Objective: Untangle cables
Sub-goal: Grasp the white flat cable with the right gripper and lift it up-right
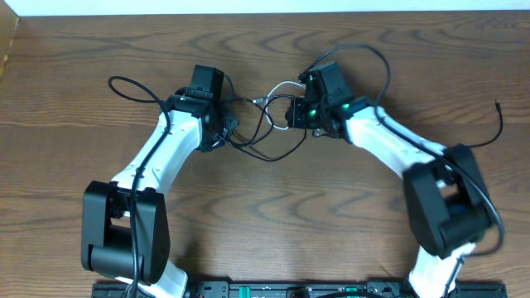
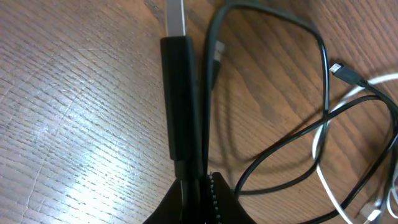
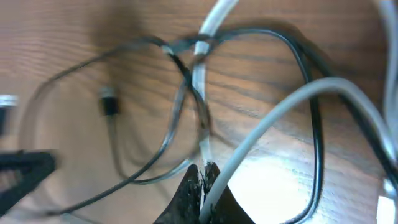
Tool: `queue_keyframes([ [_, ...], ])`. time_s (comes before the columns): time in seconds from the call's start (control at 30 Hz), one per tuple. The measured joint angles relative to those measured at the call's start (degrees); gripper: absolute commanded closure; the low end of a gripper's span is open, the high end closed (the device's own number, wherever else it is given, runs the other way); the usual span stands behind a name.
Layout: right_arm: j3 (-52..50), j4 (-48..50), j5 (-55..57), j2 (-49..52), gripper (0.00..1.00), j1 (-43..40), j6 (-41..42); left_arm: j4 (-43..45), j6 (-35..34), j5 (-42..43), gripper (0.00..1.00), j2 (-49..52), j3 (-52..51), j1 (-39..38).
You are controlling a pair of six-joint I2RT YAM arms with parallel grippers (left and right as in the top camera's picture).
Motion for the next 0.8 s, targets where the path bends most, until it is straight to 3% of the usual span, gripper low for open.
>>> queue_keyframes([
  [0.23,13.46,-18.53,0.33,-12.46,0.99,-2.38,-5.75,-0.24,0.00,0.00,0.90,0.00,0.00,0.00],
  [0.43,27.67,-32.52,0.11,-14.58,0.99,-2.64,-10.78,-0.22,-0.15,-0.39,0.88,0.00,0.00,0.00],
  [0.8,49.13,-36.65,-6.91,-14.12,0.99,-9.77,-13.25,-0.24,-0.20,-1.29,0.86,0.00,0.00,0.00],
])
